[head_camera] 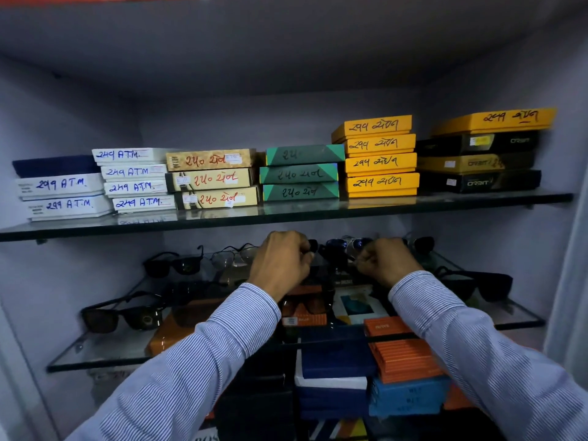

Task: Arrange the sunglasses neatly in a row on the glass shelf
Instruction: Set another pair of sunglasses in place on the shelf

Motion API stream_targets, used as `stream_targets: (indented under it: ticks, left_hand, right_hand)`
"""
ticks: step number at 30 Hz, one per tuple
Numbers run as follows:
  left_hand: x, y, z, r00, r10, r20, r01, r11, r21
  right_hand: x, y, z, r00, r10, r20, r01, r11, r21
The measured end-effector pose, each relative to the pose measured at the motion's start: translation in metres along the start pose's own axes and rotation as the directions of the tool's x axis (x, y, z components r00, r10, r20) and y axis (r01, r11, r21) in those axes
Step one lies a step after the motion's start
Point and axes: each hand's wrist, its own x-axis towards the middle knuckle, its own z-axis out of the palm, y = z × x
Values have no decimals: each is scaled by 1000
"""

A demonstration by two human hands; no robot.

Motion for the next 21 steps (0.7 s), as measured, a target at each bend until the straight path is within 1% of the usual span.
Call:
stream_targets:
  ticks: [3, 5, 8, 12, 15, 18, 21]
  left_hand:
    - [8, 9, 10, 999, 34, -30, -36, 997, -71]
    - [14, 15, 16, 999, 37, -16, -39, 991, -125]
    - [22, 23, 21, 1000, 17, -7, -18, 984, -176]
    - [28, 35, 24, 999, -44, -17, 36, 944, -328]
    - [29, 43, 26, 998, -42, 44, 57, 905, -422]
    - [30, 48, 23, 995, -4, 97, 42, 916, -398]
    - [27, 52, 24, 991, 24, 134, 25, 935, -355]
  right_hand:
    - [-4, 9, -15, 999, -43, -4, 44, 995, 91]
    - [-6, 18, -25, 998, -60, -7, 61, 989, 136]
    - [-10, 32, -37, 996, -85, -10, 86, 987, 136]
    - [-14, 43, -47, 993, -114, 10, 112, 984, 137]
    - [-15, 47, -50, 990, -140, 35, 133, 981, 142]
    - [-11, 52, -50, 993, -117, 26, 111, 979, 171]
    - [-7, 60, -54, 999, -6, -41, 16, 969, 248]
